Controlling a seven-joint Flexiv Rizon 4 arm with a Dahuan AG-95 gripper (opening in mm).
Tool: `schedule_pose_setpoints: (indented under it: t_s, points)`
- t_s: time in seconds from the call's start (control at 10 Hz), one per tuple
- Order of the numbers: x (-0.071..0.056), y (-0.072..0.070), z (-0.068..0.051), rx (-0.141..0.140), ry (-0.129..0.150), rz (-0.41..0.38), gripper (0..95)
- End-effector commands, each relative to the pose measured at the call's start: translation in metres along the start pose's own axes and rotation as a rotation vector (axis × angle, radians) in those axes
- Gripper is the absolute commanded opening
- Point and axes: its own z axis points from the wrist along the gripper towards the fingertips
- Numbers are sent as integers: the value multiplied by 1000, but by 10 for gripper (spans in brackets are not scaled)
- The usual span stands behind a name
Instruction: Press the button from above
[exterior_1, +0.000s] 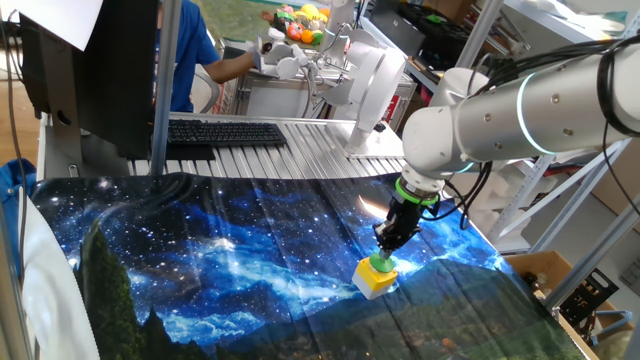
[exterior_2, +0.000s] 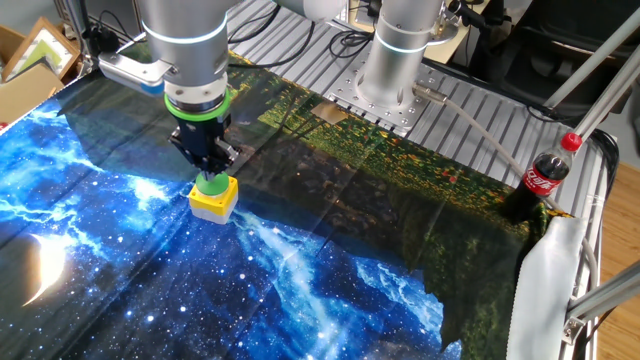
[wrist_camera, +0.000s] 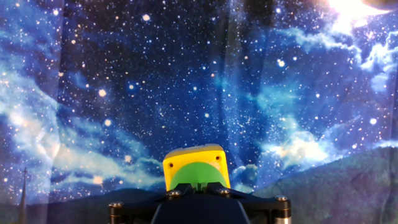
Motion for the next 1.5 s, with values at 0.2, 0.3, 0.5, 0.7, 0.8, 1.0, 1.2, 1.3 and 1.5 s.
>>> schedule_pose_setpoints:
  t_s: [0.2,0.3,0.5,0.7,0.8,1.0,1.2,1.3,1.5]
  points:
    - [0,0,2,-3,-3,1,0]
    - [0,0,3,-2,-5,1,0]
    - [0,1,8,-2,-10,1,0]
    - [0,1,8,-1,-12,5,0]
    - [0,1,8,1,-14,5,0]
    - [0,1,9,-1,-16,7,0]
    - [0,1,10,0,-15,9,0]
    - [0,1,7,0,-6,10,0]
    - [0,1,-12,9,13,13,0]
